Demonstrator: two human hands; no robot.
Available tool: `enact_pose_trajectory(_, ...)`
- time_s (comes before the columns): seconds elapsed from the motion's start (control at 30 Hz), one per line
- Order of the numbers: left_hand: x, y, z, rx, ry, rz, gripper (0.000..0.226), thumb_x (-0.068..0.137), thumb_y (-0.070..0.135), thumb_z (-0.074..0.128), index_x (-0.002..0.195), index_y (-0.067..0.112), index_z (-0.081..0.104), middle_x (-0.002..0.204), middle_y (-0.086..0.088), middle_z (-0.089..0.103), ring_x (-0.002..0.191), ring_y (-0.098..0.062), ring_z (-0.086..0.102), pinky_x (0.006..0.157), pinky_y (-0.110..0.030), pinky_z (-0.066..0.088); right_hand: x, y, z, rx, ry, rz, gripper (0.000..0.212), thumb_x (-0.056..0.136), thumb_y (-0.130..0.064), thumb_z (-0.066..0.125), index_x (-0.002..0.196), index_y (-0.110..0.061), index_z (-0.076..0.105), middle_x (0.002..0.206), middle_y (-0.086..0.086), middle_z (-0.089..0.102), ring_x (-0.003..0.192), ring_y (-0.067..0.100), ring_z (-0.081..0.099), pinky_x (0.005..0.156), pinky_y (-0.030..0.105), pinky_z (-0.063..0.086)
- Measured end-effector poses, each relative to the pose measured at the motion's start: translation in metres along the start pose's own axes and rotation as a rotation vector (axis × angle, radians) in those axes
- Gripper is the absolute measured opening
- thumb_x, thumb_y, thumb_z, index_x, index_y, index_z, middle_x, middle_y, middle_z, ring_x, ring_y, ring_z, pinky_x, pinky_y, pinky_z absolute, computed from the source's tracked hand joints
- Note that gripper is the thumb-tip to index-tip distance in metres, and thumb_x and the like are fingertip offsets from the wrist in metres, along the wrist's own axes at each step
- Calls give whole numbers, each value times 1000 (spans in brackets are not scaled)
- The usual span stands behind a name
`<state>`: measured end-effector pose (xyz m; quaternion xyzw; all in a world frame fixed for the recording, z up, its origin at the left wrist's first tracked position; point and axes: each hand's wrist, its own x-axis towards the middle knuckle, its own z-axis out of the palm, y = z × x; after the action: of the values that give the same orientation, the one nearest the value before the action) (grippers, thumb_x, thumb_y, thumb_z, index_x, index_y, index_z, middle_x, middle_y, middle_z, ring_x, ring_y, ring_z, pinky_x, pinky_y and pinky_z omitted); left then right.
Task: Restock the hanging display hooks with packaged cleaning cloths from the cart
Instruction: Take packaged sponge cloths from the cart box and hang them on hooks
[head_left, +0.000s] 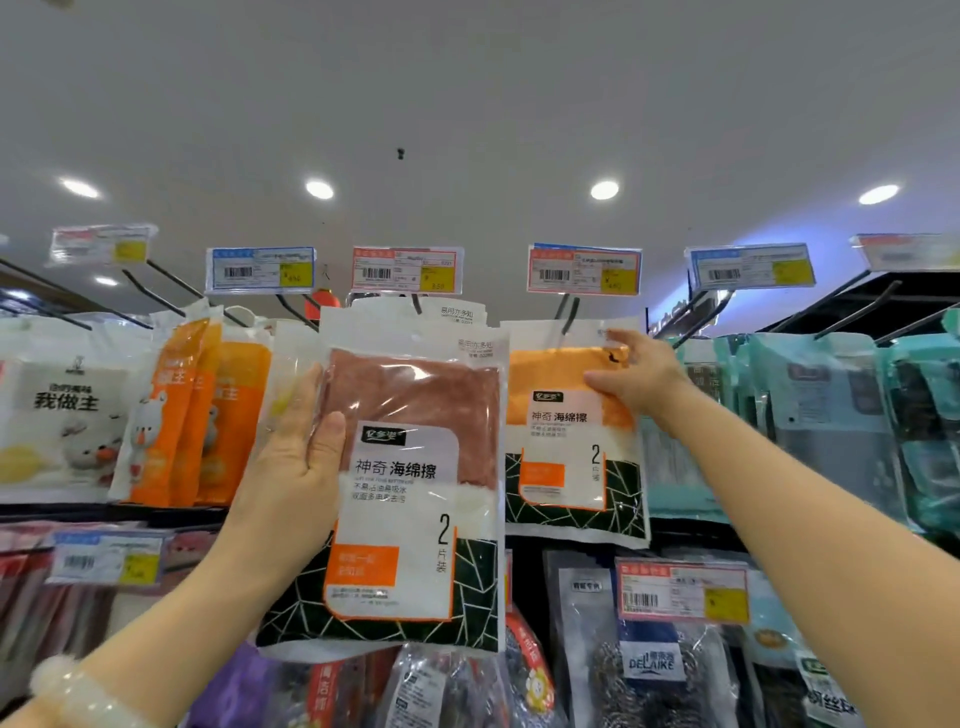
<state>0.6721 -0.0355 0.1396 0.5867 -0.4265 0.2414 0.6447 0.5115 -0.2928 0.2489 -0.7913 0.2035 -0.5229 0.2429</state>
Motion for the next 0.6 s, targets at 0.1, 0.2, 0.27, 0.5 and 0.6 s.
enact_pose_trajectory(0.1, -2, -3, 3, -31, -64, -19, 44, 99, 38, 37, 138, 57, 28, 144, 7, 46, 131, -19, 44, 110, -49, 35, 3, 4, 14, -304, 29, 3, 65, 86, -24, 63, 143, -20, 33, 142, 16, 28, 124, 34, 43, 108, 40, 38)
enact_pose_trajectory(0.2, -4, -4, 7, -26, -91, -14, 45, 99, 40, 36, 138, 58, 26, 137, 7, 52, 123, -20, 51, 105, -50, 40, -3, 1, 22, -616, -85, 106, 53, 91, -45, 50, 140, -28, 38, 143, 20, 22, 130, 42, 30, 110, 51, 31)
enact_pose_trajectory(0.27, -5, -2, 11, -33, -86, 6, 45, 99, 39, 36, 140, 54, 27, 137, 10, 52, 123, -16, 50, 105, -48, 40, -13, -7, 23, -577, -39, 55, 44, 93, -51, 43, 125, -24, 55, 134, 19, 38, 127, 38, 34, 104, 48, 35)
enact_pose_trajectory(0.5, -5, 3, 33, -112, -65, -21, 45, 98, 41, 37, 140, 55, 26, 141, 11, 48, 124, -13, 48, 106, -43, 40, -79, -29, 30, 277, -169, -282, 51, 58, -64, 62, 95, -34, 43, 98, 0, 60, 82, 11, 65, 63, 17, 53)
enact_pose_trajectory(0.6, -8, 9, 45, -174, -104, -36, 45, 98, 46, 36, 137, 62, 22, 146, 14, 41, 129, -14, 45, 107, -47, 40, -86, -24, 32, 206, -133, -348, 58, 50, -56, 77, 92, -38, 41, 98, -5, 55, 97, 24, 62, 80, 34, 54)
